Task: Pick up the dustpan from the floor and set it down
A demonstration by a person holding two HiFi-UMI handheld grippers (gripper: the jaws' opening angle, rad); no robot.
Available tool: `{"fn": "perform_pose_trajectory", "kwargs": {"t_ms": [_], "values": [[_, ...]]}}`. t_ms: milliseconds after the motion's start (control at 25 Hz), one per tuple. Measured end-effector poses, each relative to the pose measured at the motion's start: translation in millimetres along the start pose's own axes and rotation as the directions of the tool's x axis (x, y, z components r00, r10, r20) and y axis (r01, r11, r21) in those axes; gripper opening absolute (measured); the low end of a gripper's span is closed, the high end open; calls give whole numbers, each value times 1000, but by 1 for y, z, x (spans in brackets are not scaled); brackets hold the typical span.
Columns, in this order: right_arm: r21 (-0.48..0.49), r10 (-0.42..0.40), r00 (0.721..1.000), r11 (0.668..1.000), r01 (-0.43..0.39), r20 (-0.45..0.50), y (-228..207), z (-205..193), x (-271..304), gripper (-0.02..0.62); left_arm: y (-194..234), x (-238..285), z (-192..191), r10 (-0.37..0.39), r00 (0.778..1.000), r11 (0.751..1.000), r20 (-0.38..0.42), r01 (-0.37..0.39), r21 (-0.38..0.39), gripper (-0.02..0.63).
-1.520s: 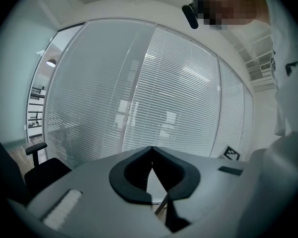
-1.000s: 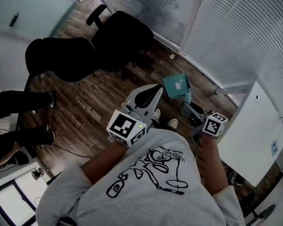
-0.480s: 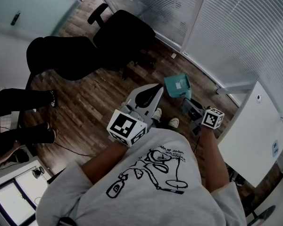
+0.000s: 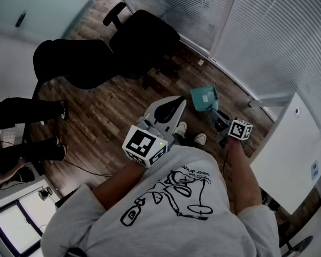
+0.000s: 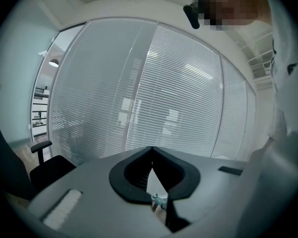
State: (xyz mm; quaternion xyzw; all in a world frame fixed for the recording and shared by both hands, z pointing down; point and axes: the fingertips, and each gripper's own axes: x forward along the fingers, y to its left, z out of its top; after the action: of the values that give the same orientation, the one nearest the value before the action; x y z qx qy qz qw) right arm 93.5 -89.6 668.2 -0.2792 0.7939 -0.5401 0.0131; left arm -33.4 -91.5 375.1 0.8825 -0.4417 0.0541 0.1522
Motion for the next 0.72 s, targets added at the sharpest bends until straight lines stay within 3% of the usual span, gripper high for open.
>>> {"fn": "perform_pose_trajectory", "kwargs": {"t_ms": [720], "values": [[58, -82, 996, 995, 84, -39, -57, -20, 18, 83, -1, -16, -17, 16, 998, 1000, -58, -16, -3, 2]]}}
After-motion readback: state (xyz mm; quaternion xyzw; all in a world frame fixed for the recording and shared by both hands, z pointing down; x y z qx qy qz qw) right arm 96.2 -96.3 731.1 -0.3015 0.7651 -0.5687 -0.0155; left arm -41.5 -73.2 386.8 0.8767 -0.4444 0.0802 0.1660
